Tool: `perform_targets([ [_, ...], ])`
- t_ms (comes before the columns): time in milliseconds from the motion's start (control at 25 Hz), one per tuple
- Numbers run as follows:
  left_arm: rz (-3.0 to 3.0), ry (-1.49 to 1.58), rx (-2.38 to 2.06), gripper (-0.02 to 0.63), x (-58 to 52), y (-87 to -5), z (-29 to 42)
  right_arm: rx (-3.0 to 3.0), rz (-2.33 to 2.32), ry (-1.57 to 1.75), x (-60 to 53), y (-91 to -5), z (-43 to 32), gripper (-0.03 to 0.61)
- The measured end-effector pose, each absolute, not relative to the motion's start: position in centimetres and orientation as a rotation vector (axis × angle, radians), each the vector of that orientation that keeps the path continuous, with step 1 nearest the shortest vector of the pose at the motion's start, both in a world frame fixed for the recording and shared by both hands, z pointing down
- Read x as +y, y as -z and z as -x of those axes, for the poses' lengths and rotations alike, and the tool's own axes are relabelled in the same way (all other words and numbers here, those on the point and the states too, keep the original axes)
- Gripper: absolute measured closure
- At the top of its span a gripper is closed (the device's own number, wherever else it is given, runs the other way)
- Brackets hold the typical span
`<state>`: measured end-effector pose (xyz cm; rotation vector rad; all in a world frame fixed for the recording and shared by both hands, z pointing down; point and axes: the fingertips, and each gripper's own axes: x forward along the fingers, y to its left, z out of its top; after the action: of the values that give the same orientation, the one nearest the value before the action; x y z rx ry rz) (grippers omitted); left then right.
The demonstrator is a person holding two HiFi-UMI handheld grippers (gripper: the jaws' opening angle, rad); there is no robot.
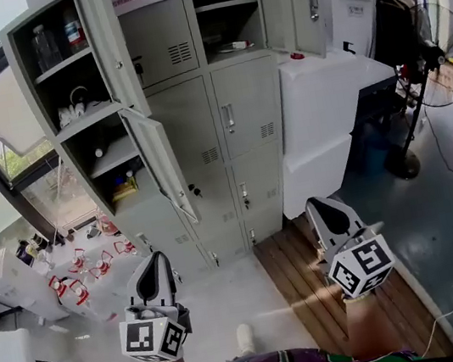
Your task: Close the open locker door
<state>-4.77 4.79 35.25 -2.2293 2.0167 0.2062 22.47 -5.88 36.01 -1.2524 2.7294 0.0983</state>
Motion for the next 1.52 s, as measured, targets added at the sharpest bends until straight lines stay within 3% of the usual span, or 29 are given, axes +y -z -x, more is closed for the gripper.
perform_targets([
  [640, 2.280, -0.182, 2.014, 0.592, 1.1, -36.0, 6.4, 2.727, 1.201, -0.002, -9.0, -36.6, -20.6, 0.573],
  [1360, 2.386, -0.244, 1.878, 0.588, -10.2, -34.8, 15.1, 2.734, 1.216, -0.053, -19.1, -34.7, -8.2, 0.572],
  [1400, 2.398, -0.248, 1.860, 0.551, -10.6, -34.7, 15.1, 2.730, 1.222, -0.047, -19.4, -34.8, -8.0, 0.572],
  [1520, 2.430, -0.249, 1.826, 0.362, -12.4, -35.0, 14.6, 2.724, 1.227, -0.025, -20.7, -35.0, -7.6, 0.572],
])
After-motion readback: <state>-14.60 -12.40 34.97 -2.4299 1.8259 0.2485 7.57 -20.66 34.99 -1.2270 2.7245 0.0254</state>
